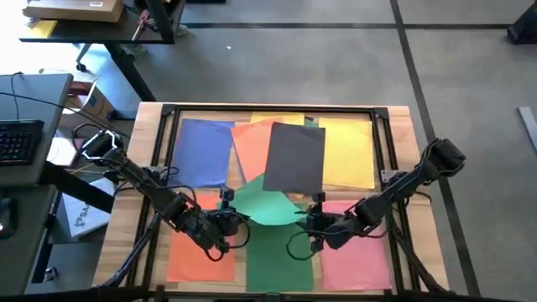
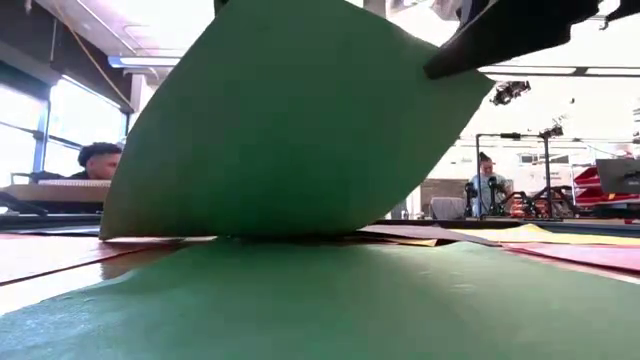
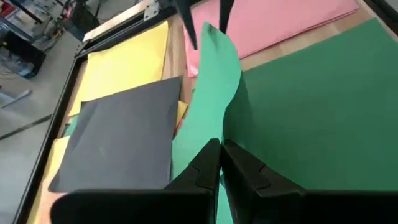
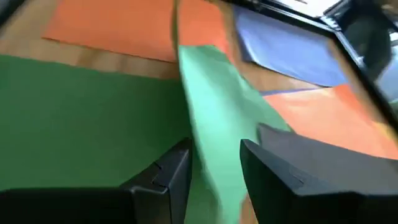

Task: Organize paper
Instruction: Stack the green paper under the black paper on the bottom green paper

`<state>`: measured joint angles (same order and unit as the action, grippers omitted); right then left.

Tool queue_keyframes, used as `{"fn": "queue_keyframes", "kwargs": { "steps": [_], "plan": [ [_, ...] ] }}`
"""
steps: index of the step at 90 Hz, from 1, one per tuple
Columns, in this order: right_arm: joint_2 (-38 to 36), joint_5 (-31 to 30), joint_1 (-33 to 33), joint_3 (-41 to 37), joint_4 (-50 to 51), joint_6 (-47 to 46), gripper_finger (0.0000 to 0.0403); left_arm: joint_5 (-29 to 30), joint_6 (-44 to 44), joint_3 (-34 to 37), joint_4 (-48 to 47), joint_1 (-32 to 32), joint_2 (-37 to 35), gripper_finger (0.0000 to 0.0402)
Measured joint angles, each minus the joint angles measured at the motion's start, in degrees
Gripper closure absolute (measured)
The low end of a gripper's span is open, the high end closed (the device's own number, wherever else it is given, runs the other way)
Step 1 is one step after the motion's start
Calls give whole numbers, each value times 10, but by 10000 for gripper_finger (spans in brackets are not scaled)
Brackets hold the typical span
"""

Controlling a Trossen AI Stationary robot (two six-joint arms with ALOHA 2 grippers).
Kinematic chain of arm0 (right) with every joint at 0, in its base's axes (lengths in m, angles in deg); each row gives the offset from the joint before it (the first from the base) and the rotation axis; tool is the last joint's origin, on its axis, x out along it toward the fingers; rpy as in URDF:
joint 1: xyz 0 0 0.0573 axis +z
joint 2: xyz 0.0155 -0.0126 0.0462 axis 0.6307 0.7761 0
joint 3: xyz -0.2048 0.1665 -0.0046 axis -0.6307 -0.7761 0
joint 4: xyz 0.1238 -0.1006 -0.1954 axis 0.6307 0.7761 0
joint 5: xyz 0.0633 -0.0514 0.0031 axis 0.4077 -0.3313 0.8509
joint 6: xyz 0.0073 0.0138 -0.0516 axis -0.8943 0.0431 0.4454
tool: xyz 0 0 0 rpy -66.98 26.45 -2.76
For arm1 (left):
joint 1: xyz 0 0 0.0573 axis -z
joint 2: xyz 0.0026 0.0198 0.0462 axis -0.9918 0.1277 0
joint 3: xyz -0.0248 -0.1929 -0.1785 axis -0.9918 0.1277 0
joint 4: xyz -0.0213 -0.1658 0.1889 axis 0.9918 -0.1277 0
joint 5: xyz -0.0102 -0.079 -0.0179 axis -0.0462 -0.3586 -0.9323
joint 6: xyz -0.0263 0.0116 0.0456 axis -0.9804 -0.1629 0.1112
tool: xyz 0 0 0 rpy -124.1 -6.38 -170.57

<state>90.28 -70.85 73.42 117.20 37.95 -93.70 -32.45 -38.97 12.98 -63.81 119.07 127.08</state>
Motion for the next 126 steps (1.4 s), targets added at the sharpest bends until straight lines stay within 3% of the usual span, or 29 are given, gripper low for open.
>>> {"fn": "queue_keyframes", "kwargs": {
  "steps": [8,21,37,46,61,72,101,126],
  "plan": [
    [0,7,-5,0,4,-1,282,0,-4,0,0,0,0,401],
    [0,80,-18,0,10,-10,291,1,-10,0,0,0,0,401],
    [0,71,-13,0,10,-44,385,0,-15,0,0,0,0,401],
    [0,80,-2,3,18,-71,398,-1,-15,0,0,0,0,401],
    [0,167,22,42,47,-128,402,-75,-29,0,0,9,0,401],
    [2,177,50,65,39,-141,403,-108,-71,0,12,22,11,401],
    [80,160,94,88,12,-194,403,-91,-131,0,88,68,130,401],
    [128,166,105,96,10,-240,403,-46,-187,0,134,90,176,401]
  ]
}}
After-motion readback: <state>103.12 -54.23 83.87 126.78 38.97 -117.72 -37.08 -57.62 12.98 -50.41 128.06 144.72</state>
